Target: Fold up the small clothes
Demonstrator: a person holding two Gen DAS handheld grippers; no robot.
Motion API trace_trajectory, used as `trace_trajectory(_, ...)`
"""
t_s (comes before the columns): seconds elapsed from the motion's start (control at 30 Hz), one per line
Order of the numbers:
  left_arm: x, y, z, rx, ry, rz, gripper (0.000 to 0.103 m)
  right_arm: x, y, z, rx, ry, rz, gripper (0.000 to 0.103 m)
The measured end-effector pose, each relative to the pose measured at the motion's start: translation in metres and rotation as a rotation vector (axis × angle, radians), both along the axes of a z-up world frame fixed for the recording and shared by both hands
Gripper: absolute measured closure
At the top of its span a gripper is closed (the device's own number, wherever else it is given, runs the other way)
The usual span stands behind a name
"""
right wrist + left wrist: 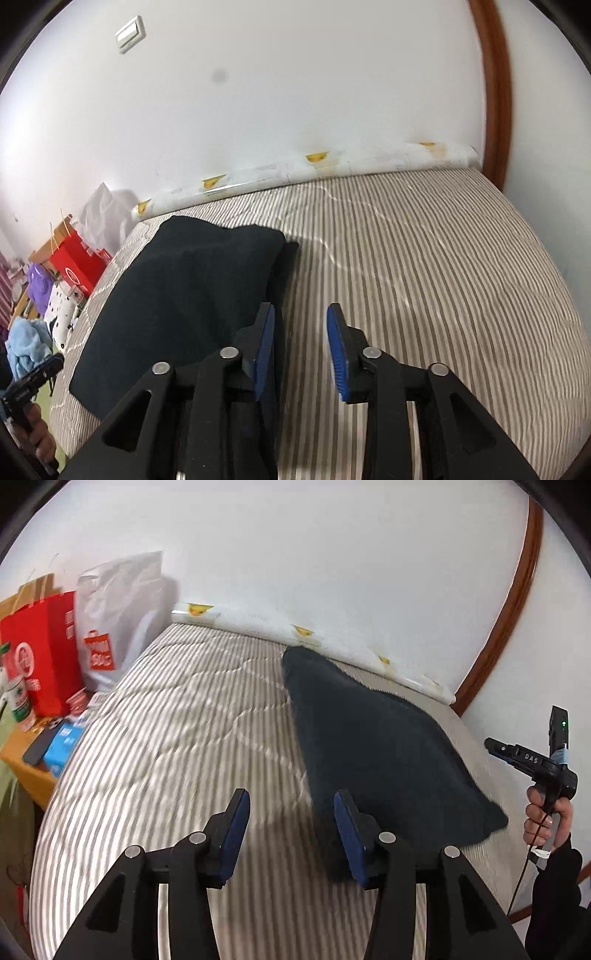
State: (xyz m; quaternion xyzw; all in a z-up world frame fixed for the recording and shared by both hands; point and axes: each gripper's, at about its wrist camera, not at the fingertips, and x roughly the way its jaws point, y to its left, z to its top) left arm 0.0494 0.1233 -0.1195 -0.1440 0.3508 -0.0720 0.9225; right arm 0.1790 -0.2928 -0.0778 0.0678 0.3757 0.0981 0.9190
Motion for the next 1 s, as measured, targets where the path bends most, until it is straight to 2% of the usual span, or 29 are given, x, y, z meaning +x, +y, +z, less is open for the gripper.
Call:
trace_trajectory(0.2,0.078,-0.023,0.008,0.044,0.018,-0.045,0.058,0.056,0.027,-0.01,-0.031,0.052,0.092,0.062)
trace_trajectory(0.37,0.131,-0.036,0.003,0.067,0.054,-0.066,0.058,0.109,0.043,-0.034,-0.025,0.113,0.121,0.06)
trace_trajectory(0.43,0.146,-0.04,-0.004,0.076,0.069,-0.075,0.054,0.126,0.047,-0.043,-0.004,0.138,0.131,0.06)
trace_trajectory(0.5,0.154,-0.046,-0.011,0.118,0.059,-0.077,0.044,0.138,0.052,-0.051,0.025,0.168,0.142,0.061)
trace_trajectory(0.53,0.158,-0.05,-0.015,0.132,0.06,-0.088,0.043,0.144,0.054,-0.055,0.046,0.186,0.153,0.063)
trace_trajectory(0.6,0.162,-0.052,-0.02,0.133,0.07,-0.106,0.043,0.153,0.064,-0.06,0.057,0.187,0.177,0.087)
trace_trajectory(0.67,0.165,-0.051,-0.021,0.12,0.071,-0.118,0.043,0.151,0.069,-0.051,0.01,0.115,0.198,0.096)
trace_trajectory(0.73,0.165,-0.05,-0.019,0.104,0.066,-0.125,0.043,0.146,0.06,-0.037,0.045,0.016,0.168,0.097)
trace_trajectory(0.8,0.165,-0.052,-0.019,0.109,0.062,-0.126,0.043,0.149,0.052,-0.039,0.085,0.024,0.15,0.097)
trace_trajectory(0.93,0.163,-0.059,-0.019,0.14,0.062,-0.13,0.043,0.155,0.071,-0.074,-0.102,0.089,0.144,0.097)
trace_trajectory(1.0,0.158,-0.059,-0.017,0.15,0.063,-0.13,0.045,0.15,0.069,-0.068,-0.108,0.07,0.141,0.095)
